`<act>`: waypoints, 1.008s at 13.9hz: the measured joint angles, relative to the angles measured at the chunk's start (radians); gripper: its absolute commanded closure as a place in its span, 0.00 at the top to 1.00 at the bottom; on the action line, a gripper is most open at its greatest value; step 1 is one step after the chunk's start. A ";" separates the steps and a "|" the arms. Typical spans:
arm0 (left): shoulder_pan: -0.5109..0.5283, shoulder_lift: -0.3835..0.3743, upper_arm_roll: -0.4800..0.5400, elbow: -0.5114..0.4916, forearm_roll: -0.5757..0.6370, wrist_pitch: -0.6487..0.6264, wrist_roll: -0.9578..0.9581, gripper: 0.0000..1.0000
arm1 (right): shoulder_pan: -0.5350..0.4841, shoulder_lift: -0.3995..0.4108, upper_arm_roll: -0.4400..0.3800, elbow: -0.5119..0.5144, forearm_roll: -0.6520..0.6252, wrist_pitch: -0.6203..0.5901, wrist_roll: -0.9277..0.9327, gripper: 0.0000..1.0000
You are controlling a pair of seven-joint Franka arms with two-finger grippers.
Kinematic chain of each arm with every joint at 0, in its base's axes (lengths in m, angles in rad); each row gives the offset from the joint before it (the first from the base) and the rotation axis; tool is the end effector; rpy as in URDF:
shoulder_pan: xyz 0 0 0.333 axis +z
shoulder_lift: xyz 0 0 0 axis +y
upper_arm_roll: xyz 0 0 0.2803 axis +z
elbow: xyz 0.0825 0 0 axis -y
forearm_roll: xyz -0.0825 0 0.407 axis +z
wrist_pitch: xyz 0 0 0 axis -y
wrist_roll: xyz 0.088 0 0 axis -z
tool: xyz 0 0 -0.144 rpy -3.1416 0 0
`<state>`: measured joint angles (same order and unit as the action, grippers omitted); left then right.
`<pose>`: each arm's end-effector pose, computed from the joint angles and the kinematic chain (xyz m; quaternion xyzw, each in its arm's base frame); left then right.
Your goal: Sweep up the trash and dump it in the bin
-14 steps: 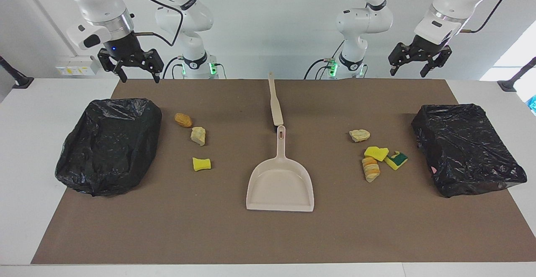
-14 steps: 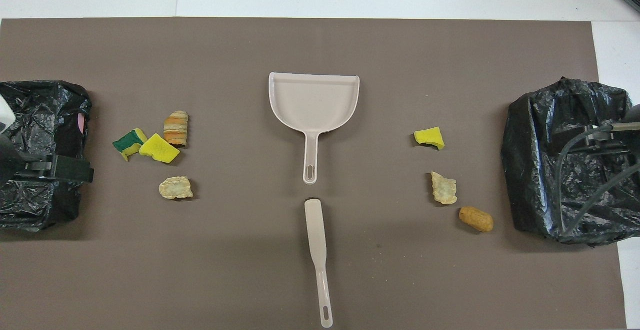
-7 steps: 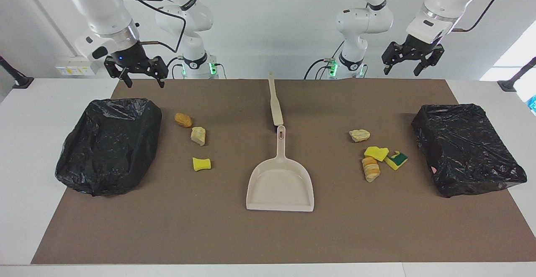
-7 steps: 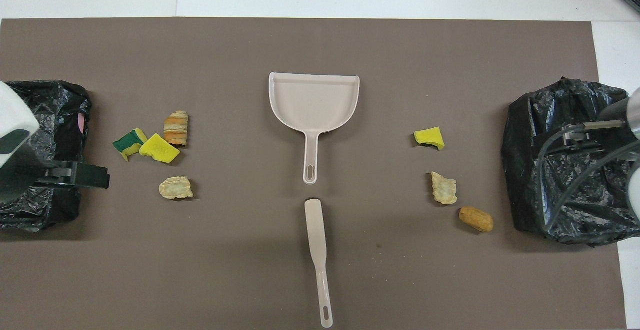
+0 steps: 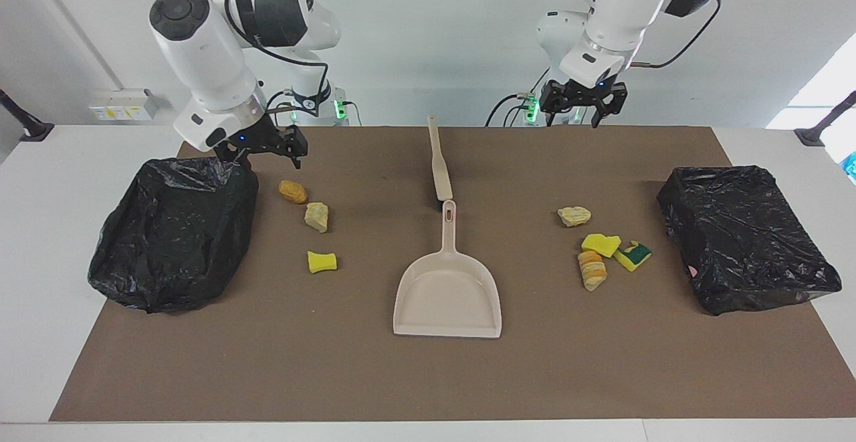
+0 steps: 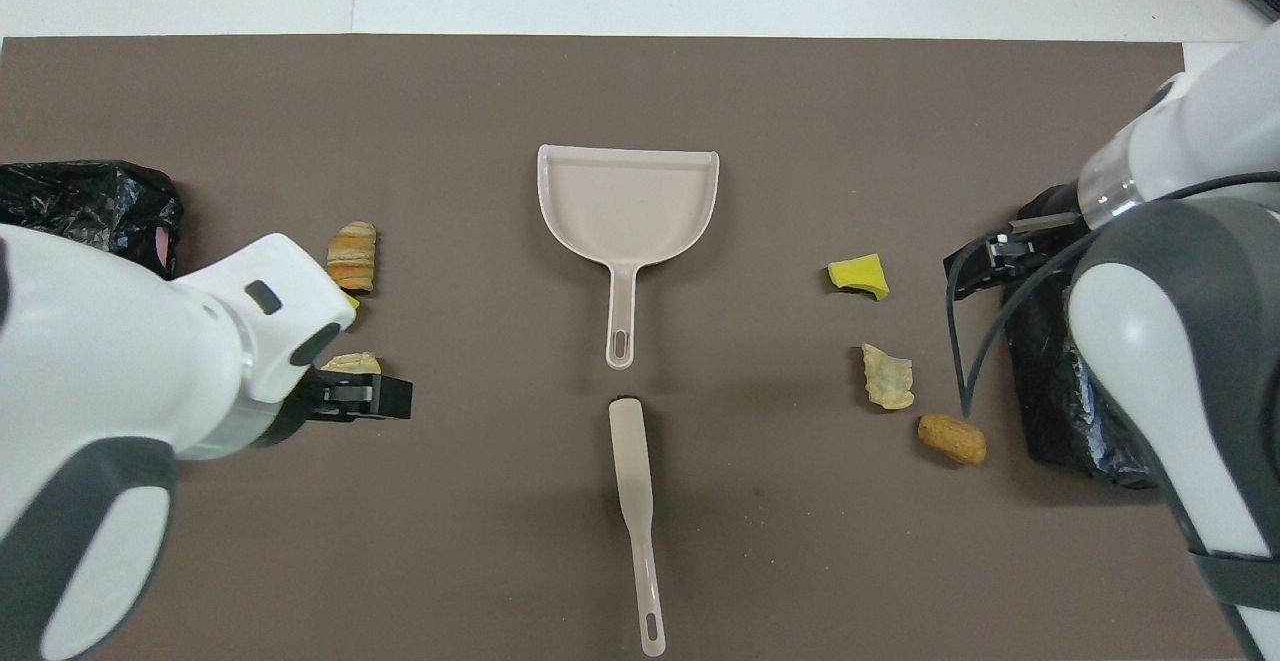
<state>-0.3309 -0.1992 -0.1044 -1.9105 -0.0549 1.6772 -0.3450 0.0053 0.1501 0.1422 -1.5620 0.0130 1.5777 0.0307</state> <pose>0.4703 -0.2295 0.5013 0.9989 -0.0405 -0.0226 0.0090 0.5995 0.0871 0.4686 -0.9960 -0.0577 0.0676 0.0111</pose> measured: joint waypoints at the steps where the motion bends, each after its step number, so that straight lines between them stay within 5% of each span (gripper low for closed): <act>1: -0.040 0.000 -0.001 -0.025 0.000 0.047 -0.053 1.00 | 0.009 0.028 0.009 0.012 0.000 0.015 0.000 1.00; 7: -0.257 0.012 -0.002 -0.170 -0.048 0.222 -0.218 1.00 | 0.084 0.139 0.014 0.036 0.000 0.152 0.039 1.00; 14: -0.456 0.202 -0.002 -0.269 -0.051 0.467 -0.371 1.00 | 0.175 0.184 0.016 0.031 0.004 0.279 0.212 1.00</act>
<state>-0.7871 0.0029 -0.1061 -2.1796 -0.1054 2.1438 -0.7158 0.1806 0.3343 0.1584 -1.5315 0.0168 1.8567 0.2423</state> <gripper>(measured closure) 0.000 0.000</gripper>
